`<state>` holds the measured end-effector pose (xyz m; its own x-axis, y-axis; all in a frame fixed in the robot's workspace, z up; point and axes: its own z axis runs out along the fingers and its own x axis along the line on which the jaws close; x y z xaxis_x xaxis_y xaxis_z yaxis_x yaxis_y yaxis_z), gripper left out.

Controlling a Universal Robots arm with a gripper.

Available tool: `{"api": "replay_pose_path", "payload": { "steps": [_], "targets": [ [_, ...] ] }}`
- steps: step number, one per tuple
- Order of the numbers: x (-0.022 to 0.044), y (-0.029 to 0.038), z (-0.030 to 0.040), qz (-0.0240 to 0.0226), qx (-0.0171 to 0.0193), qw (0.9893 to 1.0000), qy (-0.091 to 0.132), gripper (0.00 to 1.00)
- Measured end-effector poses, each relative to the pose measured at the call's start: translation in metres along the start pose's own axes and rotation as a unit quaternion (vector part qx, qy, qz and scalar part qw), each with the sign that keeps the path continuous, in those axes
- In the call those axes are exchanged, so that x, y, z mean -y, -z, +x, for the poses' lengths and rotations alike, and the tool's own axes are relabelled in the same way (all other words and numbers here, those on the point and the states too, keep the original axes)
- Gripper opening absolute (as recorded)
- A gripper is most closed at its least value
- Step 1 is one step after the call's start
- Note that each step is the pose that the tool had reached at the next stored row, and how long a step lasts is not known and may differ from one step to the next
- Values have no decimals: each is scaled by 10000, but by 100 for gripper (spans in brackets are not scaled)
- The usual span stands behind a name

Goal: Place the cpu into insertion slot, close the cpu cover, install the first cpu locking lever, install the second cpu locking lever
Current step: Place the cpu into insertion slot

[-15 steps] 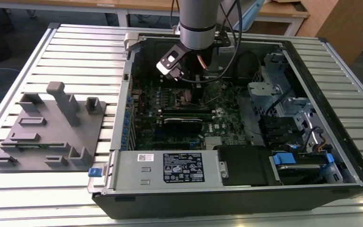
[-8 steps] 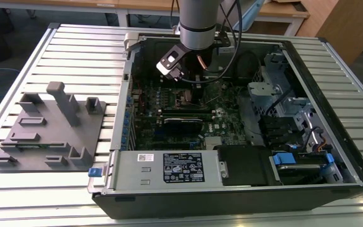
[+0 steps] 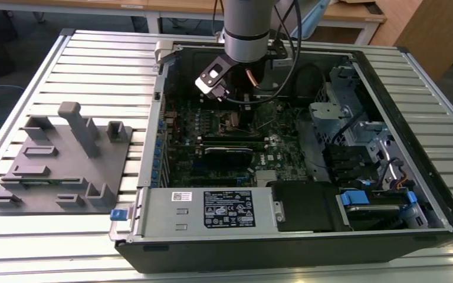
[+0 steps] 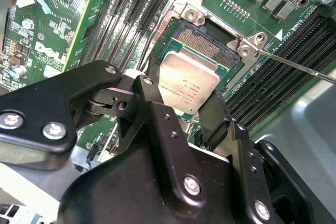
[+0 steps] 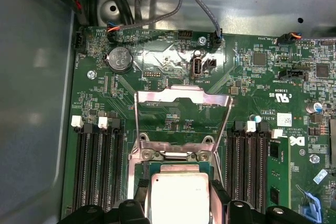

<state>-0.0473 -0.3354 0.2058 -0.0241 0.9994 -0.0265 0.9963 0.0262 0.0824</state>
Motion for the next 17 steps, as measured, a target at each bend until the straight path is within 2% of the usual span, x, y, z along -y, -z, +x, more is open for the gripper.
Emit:
{"api": "replay_pose_path", "payload": {
  "steps": [17],
  "targets": [
    [10,-29,10,1,17,10000,0,54]
  ]
}}
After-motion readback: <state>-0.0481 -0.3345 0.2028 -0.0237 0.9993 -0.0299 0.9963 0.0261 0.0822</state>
